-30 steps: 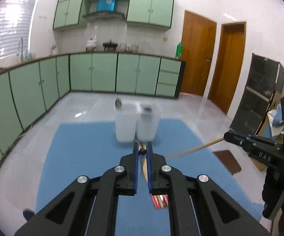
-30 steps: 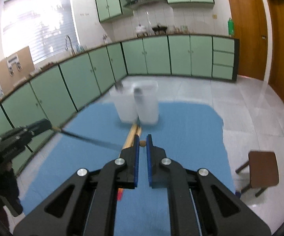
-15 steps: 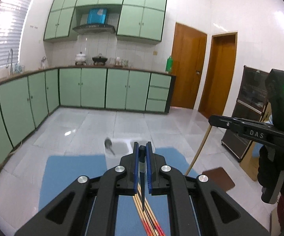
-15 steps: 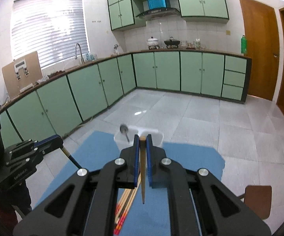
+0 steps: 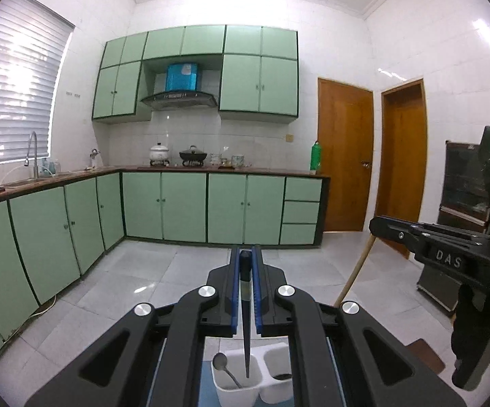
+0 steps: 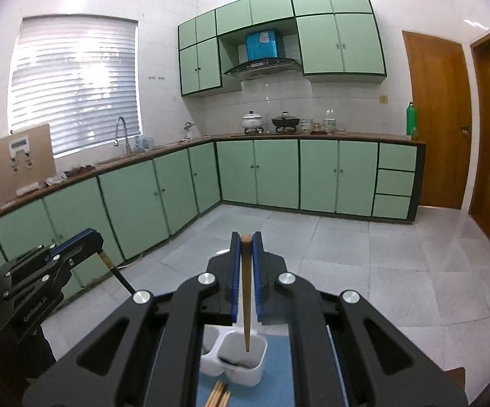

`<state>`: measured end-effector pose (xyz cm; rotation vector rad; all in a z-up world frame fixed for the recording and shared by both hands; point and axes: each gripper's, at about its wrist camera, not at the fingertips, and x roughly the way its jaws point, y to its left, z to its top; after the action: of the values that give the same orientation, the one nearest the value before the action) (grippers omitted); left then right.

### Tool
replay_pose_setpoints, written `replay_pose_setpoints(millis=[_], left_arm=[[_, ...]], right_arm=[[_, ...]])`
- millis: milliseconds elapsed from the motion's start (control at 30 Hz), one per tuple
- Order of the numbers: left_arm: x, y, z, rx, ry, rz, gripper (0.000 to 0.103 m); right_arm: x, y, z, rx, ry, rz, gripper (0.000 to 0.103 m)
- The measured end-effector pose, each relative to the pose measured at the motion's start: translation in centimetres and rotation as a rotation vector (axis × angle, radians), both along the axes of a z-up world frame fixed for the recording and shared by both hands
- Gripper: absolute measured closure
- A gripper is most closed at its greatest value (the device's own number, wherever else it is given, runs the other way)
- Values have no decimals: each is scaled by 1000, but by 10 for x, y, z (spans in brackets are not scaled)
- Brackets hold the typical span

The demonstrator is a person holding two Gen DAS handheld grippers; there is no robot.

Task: Organize utensils
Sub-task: 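Carry the wooden chopstick into the holder with the right tool while the left inserts the black chopstick, then move both tools back over the remaining chopsticks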

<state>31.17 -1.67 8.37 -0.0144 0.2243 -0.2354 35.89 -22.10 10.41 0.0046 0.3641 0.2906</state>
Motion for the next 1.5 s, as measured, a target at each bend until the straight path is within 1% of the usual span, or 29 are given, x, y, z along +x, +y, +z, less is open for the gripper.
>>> replay_pose_setpoints(millis=[67, 100, 200, 233, 333, 400, 533, 567, 600, 633, 667, 700, 767, 800, 933, 967, 1067, 1133, 1200, 1233, 1300, 1367, 1433, 1500], left_arm=[[17, -3, -15, 0, 31, 0, 96], [25, -4, -24, -3, 59, -4, 96], [39, -4, -45, -8, 111, -13, 96], [43, -5, -52, -7, 141, -17, 96], [47, -3, -65, -10, 185, -18, 93], [42, -1, -66, -11, 187, -21, 85], [26, 5, -58, -12, 171, -18, 77], [20, 7, -57, -10, 169, -11, 73], [9, 9, -57, -6, 168, -3, 69], [2, 10, -56, -4, 164, -3, 66], [-7, 11, -56, -2, 159, -1, 59], [-15, 12, -58, 6, 159, 6, 54], [-36, 13, -65, 22, 169, 12, 53], [-44, 14, -70, 20, 181, 11, 50], [-81, 19, -106, 7, 261, 19, 44], [-88, 20, -116, 12, 282, 27, 42], [-110, 22, -155, 40, 364, 43, 41], [-121, 25, -184, 42, 437, 48, 41], [-131, 29, -211, 44, 510, 63, 41], [-132, 31, -219, 50, 530, 69, 41], [-139, 33, -236, 60, 574, 79, 41], [-144, 34, -253, 68, 612, 83, 41], [-148, 32, -263, 91, 639, 84, 41], [-149, 31, -270, 96, 660, 79, 41]], right_arm=[[13, 3, -17, -7, 27, -2, 97], [21, 3, -27, 0, 55, -1, 97], [32, 4, -51, 16, 115, 2, 97], [36, 7, -58, 18, 137, 9, 97], [35, 7, -72, 13, 171, 12, 91], [29, 7, -73, 13, 169, 7, 73], [8, -3, -69, 28, 144, -17, 60], [-2, -7, -67, 30, 131, -27, 51], [-10, -11, -66, 28, 118, -41, 46], [-20, -15, -66, 25, 107, -54, 44], [-32, -18, -67, 24, 100, -62, 39], [-40, -21, -68, 22, 97, -69, 34], [-63, -26, -75, 17, 87, -82, 27], [-73, -28, -80, 14, 89, -84, 25], [-116, -30, -115, 13, 139, -95, 19], [-128, -29, -128, 9, 158, -100, 19], [-157, -25, -167, -6, 227, -116, 19], [-174, -20, -194, -1, 287, -114, 19], [-184, -12, -213, -6, 337, -111, 19], [-190, -5, -226, -19, 364, -109, 19], [-201, 4, -242, -41, 395, -101, 19], [-210, 14, -258, -41, 435, -89, 19], [-214, 22, -268, -51, 460, -83, 21], [-217, 28, -277, -62, 479, -82, 24]])
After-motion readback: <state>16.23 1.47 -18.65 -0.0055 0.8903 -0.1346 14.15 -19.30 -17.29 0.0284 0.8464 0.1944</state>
